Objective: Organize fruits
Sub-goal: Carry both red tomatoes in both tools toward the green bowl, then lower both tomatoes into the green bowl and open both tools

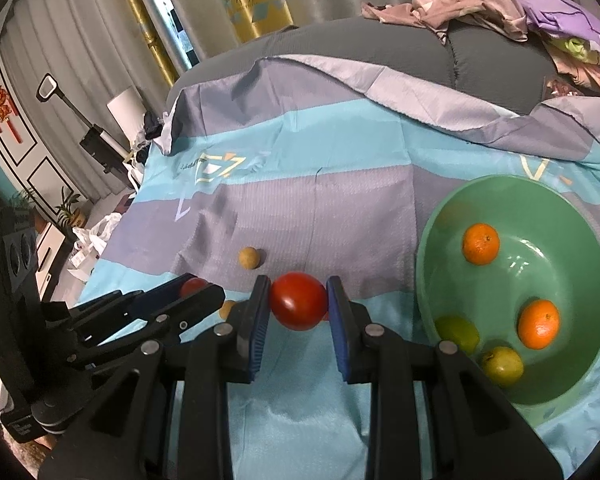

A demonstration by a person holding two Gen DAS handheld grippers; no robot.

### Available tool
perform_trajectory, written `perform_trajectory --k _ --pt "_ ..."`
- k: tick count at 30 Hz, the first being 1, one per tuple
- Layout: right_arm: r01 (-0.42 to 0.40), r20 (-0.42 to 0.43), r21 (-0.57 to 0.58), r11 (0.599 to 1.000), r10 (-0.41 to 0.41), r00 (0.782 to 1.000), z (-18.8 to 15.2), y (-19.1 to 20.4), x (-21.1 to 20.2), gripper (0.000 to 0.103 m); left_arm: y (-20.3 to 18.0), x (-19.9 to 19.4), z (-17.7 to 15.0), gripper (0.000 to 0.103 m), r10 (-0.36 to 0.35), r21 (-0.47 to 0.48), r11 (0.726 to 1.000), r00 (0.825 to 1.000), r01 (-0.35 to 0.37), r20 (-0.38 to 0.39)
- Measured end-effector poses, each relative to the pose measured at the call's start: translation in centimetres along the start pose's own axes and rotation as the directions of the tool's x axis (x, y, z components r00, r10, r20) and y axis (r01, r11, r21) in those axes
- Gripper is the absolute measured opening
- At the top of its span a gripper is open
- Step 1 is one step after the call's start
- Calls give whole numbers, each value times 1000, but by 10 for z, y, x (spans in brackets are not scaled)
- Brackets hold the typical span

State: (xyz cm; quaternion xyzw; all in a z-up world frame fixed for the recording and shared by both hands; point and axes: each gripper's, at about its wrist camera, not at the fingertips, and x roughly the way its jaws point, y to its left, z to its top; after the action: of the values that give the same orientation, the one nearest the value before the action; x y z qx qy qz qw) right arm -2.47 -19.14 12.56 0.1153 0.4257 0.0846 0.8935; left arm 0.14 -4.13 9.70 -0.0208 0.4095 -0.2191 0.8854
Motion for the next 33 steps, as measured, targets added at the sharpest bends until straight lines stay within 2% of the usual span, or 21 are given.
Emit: perform_trajectory --k 15,33 --pt "8 87 79 997 -15 996 8 -37 -44 29 -51 0 17 27 -76 39 996 997 75 31" --pt "60 140 216 975 -92 986 8 -95 -75 29 -118 27 28 27 -167 100 981 986 167 -7"
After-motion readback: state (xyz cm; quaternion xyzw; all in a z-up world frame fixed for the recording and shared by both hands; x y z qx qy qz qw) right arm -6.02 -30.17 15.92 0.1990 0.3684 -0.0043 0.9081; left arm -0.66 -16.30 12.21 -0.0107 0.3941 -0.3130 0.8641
